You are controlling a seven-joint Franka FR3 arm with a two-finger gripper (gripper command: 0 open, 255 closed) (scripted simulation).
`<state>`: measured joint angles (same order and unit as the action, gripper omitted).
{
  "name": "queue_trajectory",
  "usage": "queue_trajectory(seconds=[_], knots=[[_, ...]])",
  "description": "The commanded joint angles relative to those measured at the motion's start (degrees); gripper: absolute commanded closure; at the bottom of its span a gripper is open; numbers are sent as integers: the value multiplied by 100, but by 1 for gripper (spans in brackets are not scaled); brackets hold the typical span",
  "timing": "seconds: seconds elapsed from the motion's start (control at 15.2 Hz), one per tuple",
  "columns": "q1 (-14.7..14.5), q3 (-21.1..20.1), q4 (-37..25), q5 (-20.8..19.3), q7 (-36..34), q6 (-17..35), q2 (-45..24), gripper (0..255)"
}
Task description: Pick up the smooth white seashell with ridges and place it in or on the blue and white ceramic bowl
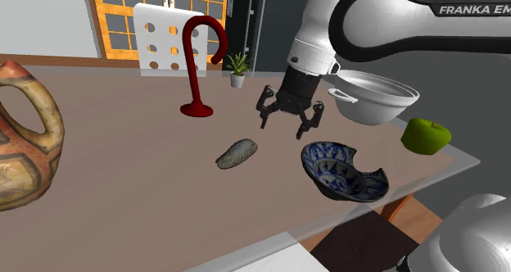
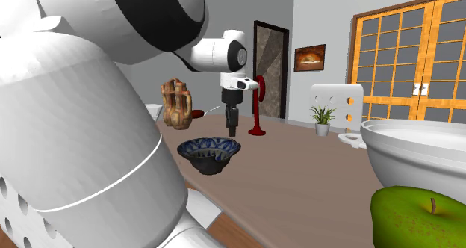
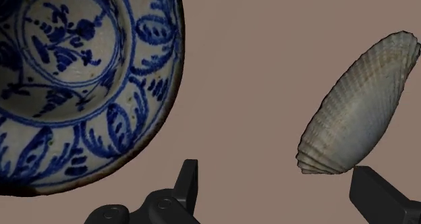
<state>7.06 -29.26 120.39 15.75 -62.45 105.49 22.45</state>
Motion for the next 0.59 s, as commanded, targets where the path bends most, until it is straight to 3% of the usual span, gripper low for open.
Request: queue_trajectory(seconds=[0.0,0.26,0.53], knots=[[97,-344,-292,-90,-732,166,-442,0],[264,-898,-1029,-557,-2089,367,-1451,0],[229,-927,-788,-590,-2116,673,-1526,0]])
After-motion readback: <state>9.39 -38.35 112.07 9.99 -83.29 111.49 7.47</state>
